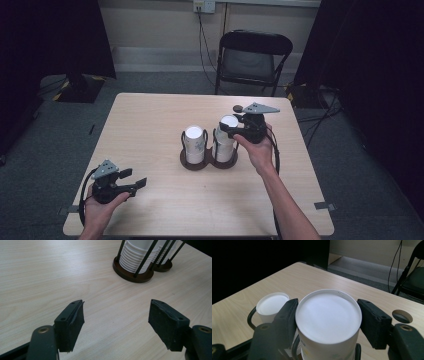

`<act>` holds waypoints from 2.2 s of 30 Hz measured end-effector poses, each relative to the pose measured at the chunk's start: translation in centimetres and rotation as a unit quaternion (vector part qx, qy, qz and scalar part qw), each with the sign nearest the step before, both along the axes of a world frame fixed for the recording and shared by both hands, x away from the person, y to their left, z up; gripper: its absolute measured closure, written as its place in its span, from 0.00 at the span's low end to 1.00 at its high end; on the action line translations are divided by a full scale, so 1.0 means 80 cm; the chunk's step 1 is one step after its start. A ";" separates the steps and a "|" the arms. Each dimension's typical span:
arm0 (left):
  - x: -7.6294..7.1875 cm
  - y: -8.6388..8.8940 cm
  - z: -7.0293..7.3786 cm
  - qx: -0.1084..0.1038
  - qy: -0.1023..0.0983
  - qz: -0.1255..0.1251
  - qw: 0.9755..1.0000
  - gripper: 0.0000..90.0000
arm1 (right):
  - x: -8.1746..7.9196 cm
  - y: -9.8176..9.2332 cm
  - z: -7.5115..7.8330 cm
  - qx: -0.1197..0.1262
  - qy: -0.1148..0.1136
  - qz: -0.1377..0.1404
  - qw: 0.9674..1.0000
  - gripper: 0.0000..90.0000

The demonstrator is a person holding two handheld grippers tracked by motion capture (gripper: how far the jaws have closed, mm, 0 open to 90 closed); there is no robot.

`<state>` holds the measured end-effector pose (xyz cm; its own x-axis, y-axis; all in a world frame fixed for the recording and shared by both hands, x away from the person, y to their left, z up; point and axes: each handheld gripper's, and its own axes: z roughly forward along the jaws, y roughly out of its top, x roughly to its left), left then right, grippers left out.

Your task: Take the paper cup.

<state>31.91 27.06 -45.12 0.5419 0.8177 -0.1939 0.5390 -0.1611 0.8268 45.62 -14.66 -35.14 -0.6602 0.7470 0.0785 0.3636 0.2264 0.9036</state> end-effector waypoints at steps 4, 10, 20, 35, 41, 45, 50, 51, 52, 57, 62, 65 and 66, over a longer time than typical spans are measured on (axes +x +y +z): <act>0.000 0.000 0.000 0.001 0.000 0.000 1.000 0.32 | 0.001 -0.001 0.002 0.000 0.001 -0.001 1.000 0.40; 0.000 0.000 0.000 0.001 0.001 0.000 1.000 0.32 | -0.001 -0.001 0.006 -0.001 -0.001 0.000 1.000 0.40; 0.000 0.000 0.000 0.002 0.001 0.000 1.000 0.32 | -0.003 -0.002 0.010 0.007 -0.003 -0.002 1.000 0.41; 0.001 -0.004 0.000 0.008 -0.001 0.004 1.000 0.32 | -0.011 -0.008 0.025 0.030 -0.010 0.000 0.999 0.41; 0.001 -0.007 0.001 0.005 -0.003 0.005 1.000 0.34 | -0.018 -0.010 0.030 0.043 -0.015 0.005 0.999 0.41; -0.001 -0.012 0.006 0.003 -0.006 0.000 1.000 0.35 | -0.023 -0.014 0.032 0.065 -0.006 0.014 0.998 0.41; -0.002 -0.014 0.009 0.001 -0.011 -0.009 1.000 0.35 | -0.031 -0.019 0.030 0.078 0.003 0.016 0.997 0.41; -0.002 -0.015 0.010 0.004 -0.014 -0.009 1.000 0.35 | -0.036 -0.023 0.029 0.090 0.007 0.019 0.996 0.41; -0.001 -0.017 0.012 0.002 -0.014 -0.010 1.000 0.35 | -0.038 -0.024 0.030 0.094 0.009 0.021 0.995 0.41; 0.003 -0.024 0.019 -0.007 -0.022 0.000 1.000 0.35 | -0.048 -0.027 0.028 0.109 0.016 0.027 0.993 0.41; 0.003 -0.033 0.026 -0.007 -0.037 -0.011 0.999 0.38 | -0.059 -0.027 0.022 0.139 0.028 0.040 0.989 0.41; 0.005 -0.037 0.028 -0.007 -0.041 -0.015 0.999 0.38 | -0.063 -0.027 0.019 0.149 0.033 0.045 0.987 0.41; 0.007 -0.041 0.030 -0.005 -0.043 -0.019 0.999 0.38 | -0.068 -0.024 0.015 0.150 0.036 0.049 0.987 0.41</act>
